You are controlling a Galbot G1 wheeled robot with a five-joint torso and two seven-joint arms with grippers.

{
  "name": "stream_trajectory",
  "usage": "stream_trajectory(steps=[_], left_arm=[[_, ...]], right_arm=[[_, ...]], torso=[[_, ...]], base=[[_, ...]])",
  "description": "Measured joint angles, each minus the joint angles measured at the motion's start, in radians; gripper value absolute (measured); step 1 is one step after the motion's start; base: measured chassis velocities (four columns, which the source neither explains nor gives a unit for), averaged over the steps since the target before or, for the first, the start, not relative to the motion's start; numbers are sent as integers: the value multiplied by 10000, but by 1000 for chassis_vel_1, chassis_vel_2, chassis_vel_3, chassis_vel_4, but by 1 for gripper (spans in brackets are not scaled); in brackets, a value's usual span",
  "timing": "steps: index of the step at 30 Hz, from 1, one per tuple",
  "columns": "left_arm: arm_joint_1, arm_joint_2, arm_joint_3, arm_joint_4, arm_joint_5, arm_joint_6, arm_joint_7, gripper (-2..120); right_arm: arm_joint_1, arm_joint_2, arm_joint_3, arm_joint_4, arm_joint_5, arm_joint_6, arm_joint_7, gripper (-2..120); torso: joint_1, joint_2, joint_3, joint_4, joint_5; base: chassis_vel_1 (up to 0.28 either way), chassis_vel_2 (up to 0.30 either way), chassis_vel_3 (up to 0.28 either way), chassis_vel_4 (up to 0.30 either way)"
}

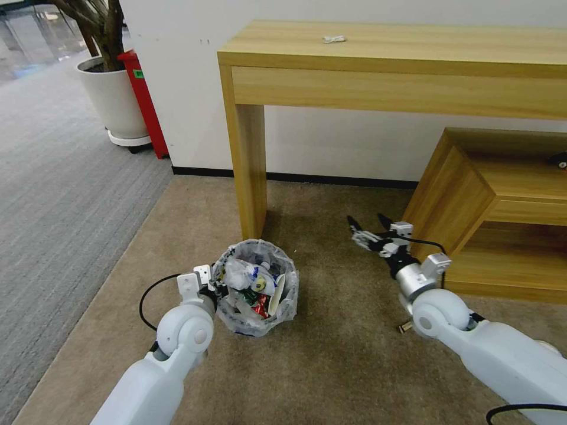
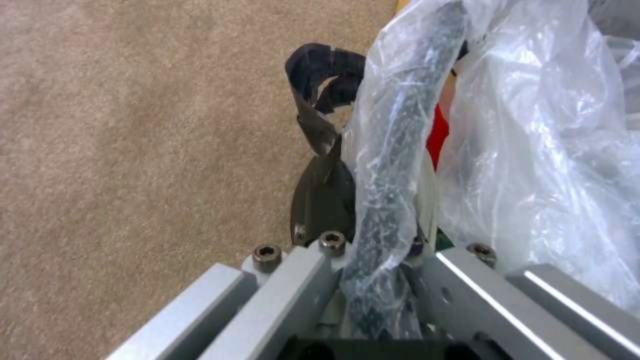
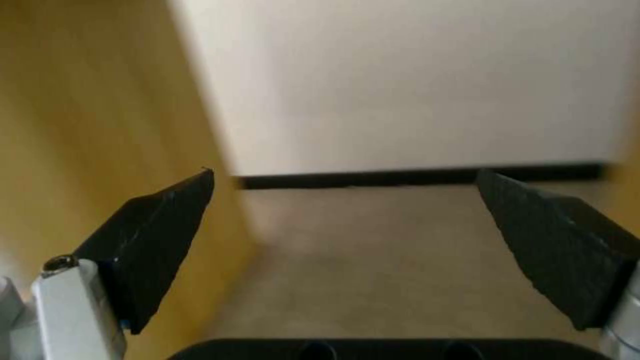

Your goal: Pick up the trash bin and place the garbage on the floor into it.

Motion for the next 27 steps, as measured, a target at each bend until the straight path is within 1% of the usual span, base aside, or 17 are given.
stream_trajectory(steps=[1, 2, 3, 4, 6, 7, 10, 12, 14, 15, 16, 17, 20, 22, 23, 27], left_arm=[[0, -8, -3, -7, -2, 0, -5, 0], [0, -8, -3, -13, -5, 0, -10, 0], [1, 13, -3, -16, -10, -1, -11, 0], [1, 13, -3, -16, -10, -1, -11, 0], [10, 68, -5, -15, -32, -3, -11, 0], [10, 68, -5, -15, -32, -3, -11, 0], [1, 117, -16, 85, -32, -15, -15, 0], [-5, 108, -17, 103, -31, -17, -15, 0], [-1, 62, -6, 137, -19, -26, -9, 0], [-1, 62, -6, 137, -19, -26, -9, 0], [5, 25, 14, 156, -8, -27, -9, 0], [5, 25, 14, 156, -8, -27, -9, 0], [54, -29, 35, 166, 8, -28, -31, 0], [80, -29, 35, 166, 10, -28, -36, 0], [130, -22, 20, 166, 11, -28, -41, 0], [236, -29, -37, 165, 56, -37, -47, 0]], right_arm=[[-301, 144, 433, -69, 36, -145, 394, 100], [-425, 196, 599, -93, 71, -204, 543, 100], [-781, 309, 1053, -180, 146, -397, 898, 100], [-781, 309, 1053, -180, 146, -397, 898, 100], [-1276, 437, 1680, -391, 262, -776, 1315, 100], [-1276, 437, 1680, -391, 262, -776, 1315, 100], [-2221, 661, 2572, -1227, 436, -1521, 2021, 100], [-2340, 697, 2669, -1357, 482, -1626, 2052, 100], [-2739, 909, 2979, -1824, 603, -2067, 2231, 100], [-2739, 909, 2979, -1824, 603, -2067, 2231, 100], [-2878, 1061, 3079, -2026, 610, -2269, 2248, 100], [-2878, 1061, 3079, -2026, 610, -2269, 2248, 100], [-2985, 1576, 3164, -2492, 426, -2394, 2207, 100], [-2962, 1702, 3167, -2600, 414, -2401, 2205, 100], [-2874, 1898, 3167, -2799, 430, -2401, 2189, 100], [-2616, 2250, 3056, -3268, 506, -2449, 2207, 100]], torso=[[0, 0, -1, -4, 2], [0, 0, 0, -4, 3], [0, 0, 0, -6, 1], [0, 0, 0, -6, 1], [0, 0, -1, -7, -1], [0, 0, -1, -7, -1], [0, 0, -1, -4, 0], [0, 1, -1, -5, 0], [0, 1, -1, -9, 1], [0, 1, -1, -9, 1], [-1, 0, -1, -8, 0], [-1, 0, -1, -8, 0], [0, 1, 0, -5, 1], [-1, 0, -1, -5, 0], [0, 0, -1, -3, 0], [-1, 0, -1, -2, 0]], base=[[0, 0, 0, 0], [0, 0, 0, 0], [0, 0, 0, 0], [0, 0, 0, 0], [0, 0, 0, 0], [0, 0, 0, 0], [0, 0, 0, 0], [0, 0, 0, 0], [0, 0, 0, 0], [0, 0, 0, 0], [0, 0, 0, 0], [0, 0, 0, 0], [0, 0, 0, 0], [0, 0, 0, 0], [0, 0, 0, 0], [0, 0, 0, 0]])
